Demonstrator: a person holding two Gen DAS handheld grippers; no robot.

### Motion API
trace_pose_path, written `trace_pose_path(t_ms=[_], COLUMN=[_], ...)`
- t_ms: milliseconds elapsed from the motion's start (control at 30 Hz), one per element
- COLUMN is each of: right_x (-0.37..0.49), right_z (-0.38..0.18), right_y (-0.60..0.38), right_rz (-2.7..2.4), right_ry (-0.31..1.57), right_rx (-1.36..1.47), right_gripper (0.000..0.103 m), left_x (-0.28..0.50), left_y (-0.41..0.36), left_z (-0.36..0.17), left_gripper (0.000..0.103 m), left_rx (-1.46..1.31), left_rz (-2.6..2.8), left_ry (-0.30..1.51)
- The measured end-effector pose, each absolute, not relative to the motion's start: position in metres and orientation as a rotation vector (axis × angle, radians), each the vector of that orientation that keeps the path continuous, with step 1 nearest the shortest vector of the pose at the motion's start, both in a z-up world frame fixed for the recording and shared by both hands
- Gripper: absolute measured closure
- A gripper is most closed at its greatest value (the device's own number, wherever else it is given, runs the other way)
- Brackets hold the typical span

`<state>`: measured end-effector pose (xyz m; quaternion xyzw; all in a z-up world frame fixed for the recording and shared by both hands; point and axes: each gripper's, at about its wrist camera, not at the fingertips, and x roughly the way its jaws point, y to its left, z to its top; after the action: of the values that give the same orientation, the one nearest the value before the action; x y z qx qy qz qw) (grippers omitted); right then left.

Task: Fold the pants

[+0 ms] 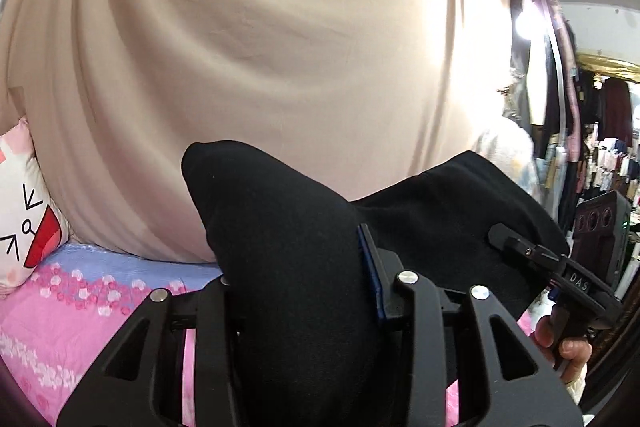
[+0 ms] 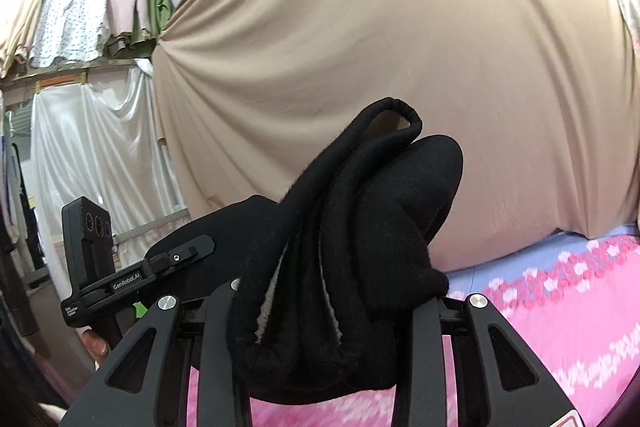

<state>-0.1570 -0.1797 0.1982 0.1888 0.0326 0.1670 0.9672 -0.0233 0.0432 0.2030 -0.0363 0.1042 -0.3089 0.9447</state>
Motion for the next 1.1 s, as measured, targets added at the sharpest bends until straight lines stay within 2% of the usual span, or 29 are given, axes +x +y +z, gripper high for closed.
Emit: trace_pose_path(t_ms=[267, 500, 700, 833, 900, 967, 1067, 1100], right_x=[-0.039, 0.067, 0.128, 0.152, 0.154, 0.146, 0.131, 0.127], right_z=[0.168, 0.104, 0.022, -0.031, -0.055, -0.068, -0.071, -0.07], right_y=[-0.216, -0.245, -0.264, -0.269, -0.269, -0.275, -0.282, -0.284], right_rz=[0.31, 0.28, 0.236, 0.191, 0.148, 0.145, 0.157, 0.15], right_ry=[0.093, 0.171, 0.319, 0.492, 0.593, 0.651, 0.723, 0.737], right_rx=[0.428, 0.508, 0.598, 0.615, 0.585, 0.574, 0.561, 0.558], right_gripper=[0.072, 0.072, 0.072, 0.069, 0.063, 0.062, 0.059, 0.054], left_x=[0.097, 0.204, 0.282, 0.311, 0.309, 0.298, 0.277, 0.267], left_y=[0.002, -0.029, -0.028, -0.023, -0.018, -0.011, 0.005, 0.014], left_z=[0.168, 0.105, 0.019, -0.051, -0.07, -0.079, -0.066, -0.056], left_gripper=[0.067, 0.067, 0.067, 0.066, 0.057, 0.05, 0.043, 0.039], left_rx=[-0.053, -0.041, -0.082, -0.087, -0.073, -0.055, -0.012, 0.009], left_rz=[-0.569, -0.518, -0.513, -0.505, -0.504, -0.513, -0.461, -0.427], left_ry=[0.266, 0.369, 0.574, 0.747, 0.78, 0.785, 0.757, 0.732])
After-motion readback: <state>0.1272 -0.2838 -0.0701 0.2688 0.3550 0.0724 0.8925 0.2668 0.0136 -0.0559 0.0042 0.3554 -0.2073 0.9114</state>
